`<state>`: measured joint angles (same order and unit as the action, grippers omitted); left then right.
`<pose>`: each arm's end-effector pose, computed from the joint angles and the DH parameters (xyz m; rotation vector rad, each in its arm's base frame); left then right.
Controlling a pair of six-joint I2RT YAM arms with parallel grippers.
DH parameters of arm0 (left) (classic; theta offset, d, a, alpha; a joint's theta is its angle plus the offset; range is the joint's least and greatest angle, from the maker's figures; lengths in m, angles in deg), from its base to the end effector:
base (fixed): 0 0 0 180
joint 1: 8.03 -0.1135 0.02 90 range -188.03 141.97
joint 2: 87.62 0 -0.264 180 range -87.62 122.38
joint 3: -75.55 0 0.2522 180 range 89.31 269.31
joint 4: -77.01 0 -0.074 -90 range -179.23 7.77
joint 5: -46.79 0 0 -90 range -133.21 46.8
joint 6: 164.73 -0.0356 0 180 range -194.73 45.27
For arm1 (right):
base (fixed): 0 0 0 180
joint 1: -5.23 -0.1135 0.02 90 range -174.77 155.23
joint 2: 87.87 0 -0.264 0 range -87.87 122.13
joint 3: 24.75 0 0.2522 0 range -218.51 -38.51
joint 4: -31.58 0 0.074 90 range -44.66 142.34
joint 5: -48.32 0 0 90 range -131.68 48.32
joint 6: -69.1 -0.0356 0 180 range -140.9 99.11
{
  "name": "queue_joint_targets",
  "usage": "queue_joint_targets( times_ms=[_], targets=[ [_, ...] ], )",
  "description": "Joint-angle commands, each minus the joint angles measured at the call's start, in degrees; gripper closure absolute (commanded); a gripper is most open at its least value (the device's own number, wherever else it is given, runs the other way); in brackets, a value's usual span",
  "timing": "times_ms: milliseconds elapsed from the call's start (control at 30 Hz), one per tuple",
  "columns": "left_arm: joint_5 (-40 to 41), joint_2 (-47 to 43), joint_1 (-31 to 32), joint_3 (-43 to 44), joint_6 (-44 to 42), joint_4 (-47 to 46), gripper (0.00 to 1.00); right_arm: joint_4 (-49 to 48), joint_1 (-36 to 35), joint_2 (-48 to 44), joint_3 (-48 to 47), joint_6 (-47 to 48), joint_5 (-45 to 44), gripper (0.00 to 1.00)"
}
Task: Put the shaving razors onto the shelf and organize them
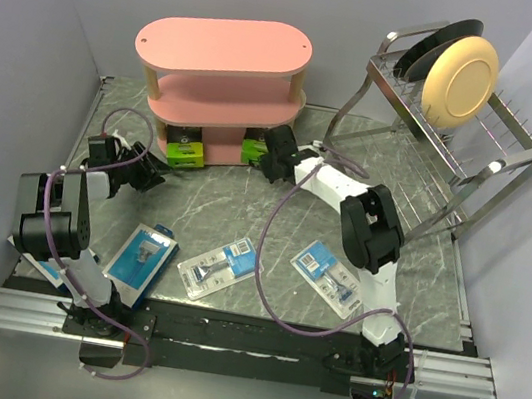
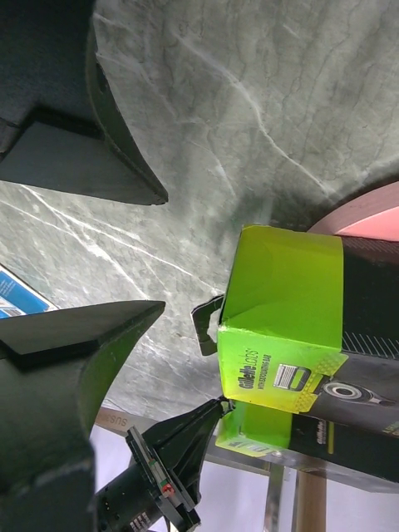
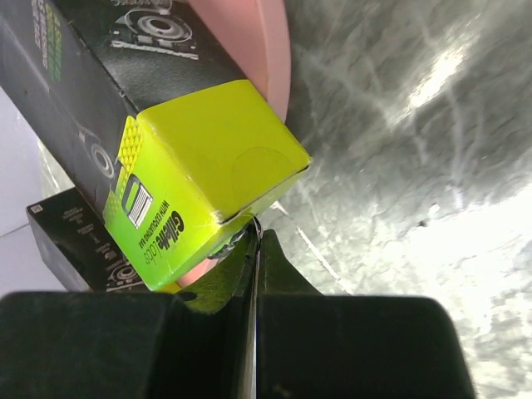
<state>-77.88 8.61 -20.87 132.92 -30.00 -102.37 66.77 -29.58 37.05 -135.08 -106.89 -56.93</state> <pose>0.3211 0.0524 0.1520 -0.8006 2.1521 -0.9763 0.4037 0.2693 0.1837 1.1902 2.2016 0.6305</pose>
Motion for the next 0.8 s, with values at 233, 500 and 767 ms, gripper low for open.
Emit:
queue_joint_targets(
  times_ms=[233, 500, 767],
  targets=[
    [-1.01, -1.13, -0.17, 0.07, 1.06, -3.82, 0.45, 1.42, 2.99, -4.86, -0.1, 2.85, -4.53, 1.0],
    [-0.92, -0.86, 0.01, 0.16, 0.88, -3.81, 0.45, 0.72, 4.05, -5.39, -0.19, 5.05, -5.5, 1.0],
    [-0.48, -0.51, 1.24, 0.86, 1.76, -4.43, 0.42, -4.64, 4.22, -5.39, -1.42, 11.63, -5.77, 0.74]
  ],
)
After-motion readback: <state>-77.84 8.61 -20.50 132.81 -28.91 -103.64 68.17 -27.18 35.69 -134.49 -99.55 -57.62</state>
